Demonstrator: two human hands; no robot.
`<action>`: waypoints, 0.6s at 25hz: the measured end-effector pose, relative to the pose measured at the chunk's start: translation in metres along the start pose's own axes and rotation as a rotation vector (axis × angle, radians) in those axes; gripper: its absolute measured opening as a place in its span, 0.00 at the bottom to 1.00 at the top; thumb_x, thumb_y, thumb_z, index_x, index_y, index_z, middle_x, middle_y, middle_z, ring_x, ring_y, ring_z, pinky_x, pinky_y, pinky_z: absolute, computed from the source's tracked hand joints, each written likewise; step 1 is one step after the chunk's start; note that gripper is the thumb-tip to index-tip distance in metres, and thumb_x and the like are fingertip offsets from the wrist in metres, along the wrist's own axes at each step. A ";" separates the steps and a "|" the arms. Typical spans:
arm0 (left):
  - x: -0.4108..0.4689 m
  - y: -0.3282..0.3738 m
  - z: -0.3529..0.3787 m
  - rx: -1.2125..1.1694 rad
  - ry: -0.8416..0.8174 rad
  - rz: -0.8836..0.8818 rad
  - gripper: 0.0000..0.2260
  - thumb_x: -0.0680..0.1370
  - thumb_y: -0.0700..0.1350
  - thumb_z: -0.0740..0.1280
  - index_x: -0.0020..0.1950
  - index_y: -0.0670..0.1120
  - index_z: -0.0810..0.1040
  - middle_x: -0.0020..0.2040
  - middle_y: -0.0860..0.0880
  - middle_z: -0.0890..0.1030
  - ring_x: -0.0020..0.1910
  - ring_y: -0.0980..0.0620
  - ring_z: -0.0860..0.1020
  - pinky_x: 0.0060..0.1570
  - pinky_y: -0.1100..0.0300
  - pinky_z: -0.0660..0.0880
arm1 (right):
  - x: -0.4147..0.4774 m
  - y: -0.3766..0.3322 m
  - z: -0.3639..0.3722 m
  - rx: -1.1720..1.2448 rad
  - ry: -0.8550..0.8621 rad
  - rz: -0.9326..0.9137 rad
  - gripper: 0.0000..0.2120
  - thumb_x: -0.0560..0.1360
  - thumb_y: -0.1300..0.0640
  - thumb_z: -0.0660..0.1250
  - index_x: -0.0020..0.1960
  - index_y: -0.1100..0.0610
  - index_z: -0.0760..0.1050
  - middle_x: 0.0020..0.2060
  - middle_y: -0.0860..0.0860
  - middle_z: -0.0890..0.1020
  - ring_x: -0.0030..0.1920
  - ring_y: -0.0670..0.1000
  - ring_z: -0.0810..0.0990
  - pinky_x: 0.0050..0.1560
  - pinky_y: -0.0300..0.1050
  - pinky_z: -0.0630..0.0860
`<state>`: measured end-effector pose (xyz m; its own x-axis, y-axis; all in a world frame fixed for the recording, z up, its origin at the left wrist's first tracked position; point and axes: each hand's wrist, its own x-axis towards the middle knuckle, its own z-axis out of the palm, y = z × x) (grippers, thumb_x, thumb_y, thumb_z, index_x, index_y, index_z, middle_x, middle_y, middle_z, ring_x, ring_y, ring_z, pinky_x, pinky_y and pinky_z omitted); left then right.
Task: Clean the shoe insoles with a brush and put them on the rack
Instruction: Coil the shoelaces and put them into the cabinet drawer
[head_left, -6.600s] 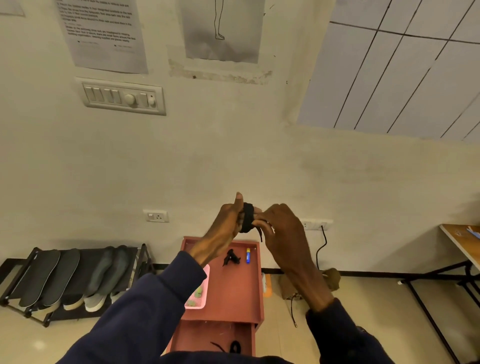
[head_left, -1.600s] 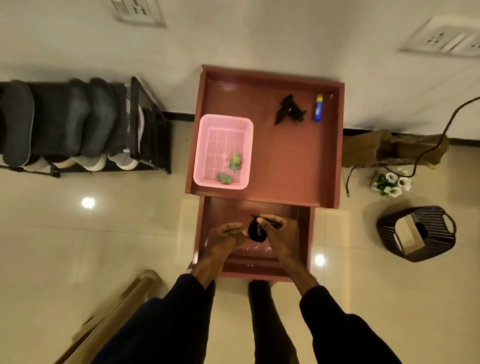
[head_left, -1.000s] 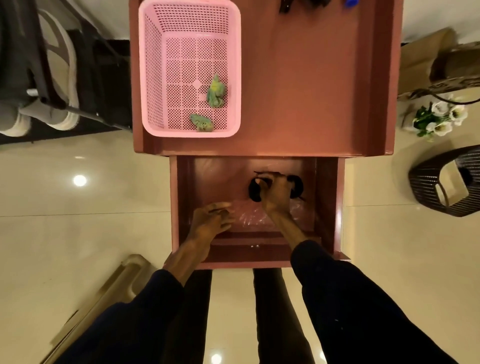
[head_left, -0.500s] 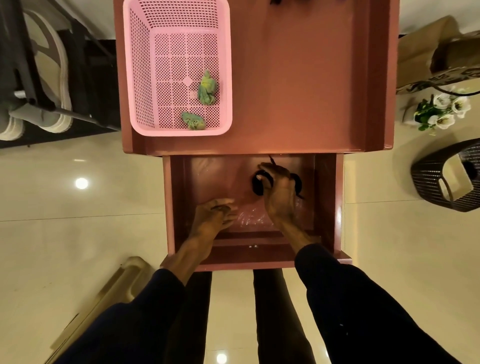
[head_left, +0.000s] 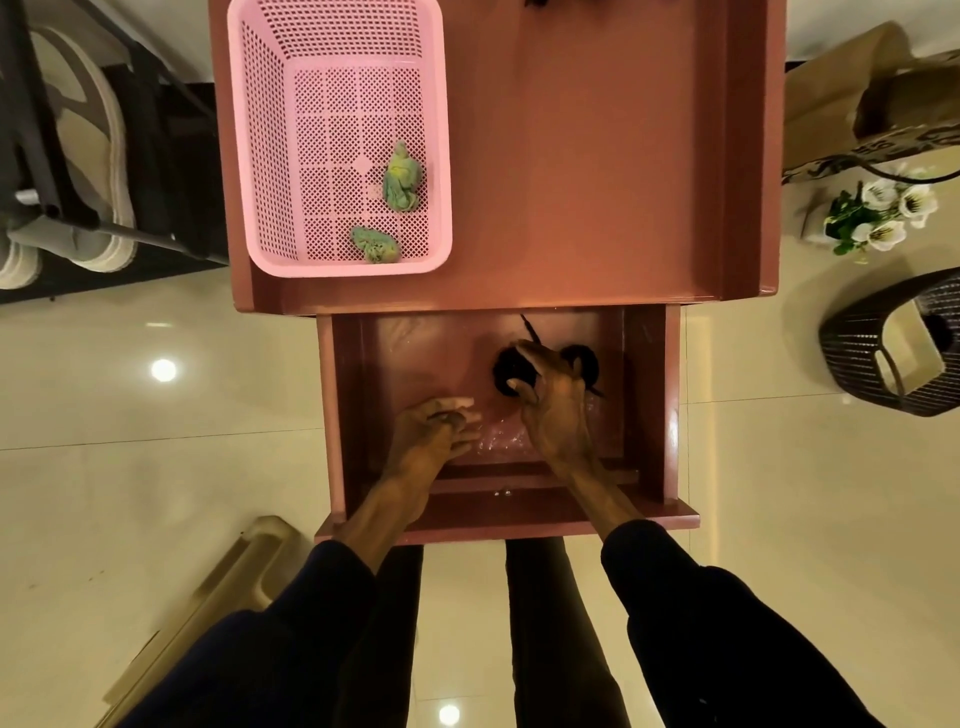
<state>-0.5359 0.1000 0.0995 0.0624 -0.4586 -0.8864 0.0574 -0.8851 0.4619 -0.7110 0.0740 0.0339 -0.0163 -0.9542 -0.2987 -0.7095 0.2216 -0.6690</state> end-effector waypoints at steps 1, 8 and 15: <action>0.001 0.000 0.000 0.002 -0.002 0.000 0.12 0.83 0.35 0.63 0.63 0.44 0.81 0.55 0.48 0.86 0.49 0.52 0.86 0.44 0.65 0.81 | 0.001 0.000 0.001 -0.003 -0.010 -0.005 0.21 0.75 0.67 0.74 0.68 0.65 0.77 0.64 0.60 0.81 0.66 0.56 0.78 0.63 0.16 0.53; 0.004 -0.001 0.004 0.009 -0.003 -0.001 0.11 0.83 0.36 0.63 0.62 0.43 0.81 0.54 0.46 0.86 0.50 0.50 0.86 0.45 0.64 0.82 | 0.002 0.011 0.007 -0.022 -0.099 -0.052 0.22 0.78 0.64 0.71 0.72 0.63 0.74 0.69 0.58 0.77 0.70 0.55 0.75 0.71 0.35 0.68; 0.007 0.003 0.009 -0.008 0.017 -0.004 0.10 0.83 0.36 0.64 0.62 0.41 0.81 0.55 0.45 0.86 0.50 0.48 0.86 0.51 0.58 0.83 | 0.000 0.000 -0.007 0.007 -0.090 -0.062 0.25 0.77 0.66 0.70 0.74 0.63 0.71 0.69 0.59 0.77 0.70 0.55 0.75 0.69 0.19 0.48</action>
<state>-0.5445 0.0932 0.0946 0.0789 -0.4538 -0.8876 0.0658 -0.8861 0.4589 -0.7156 0.0728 0.0385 0.0912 -0.9444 -0.3160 -0.7019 0.1641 -0.6931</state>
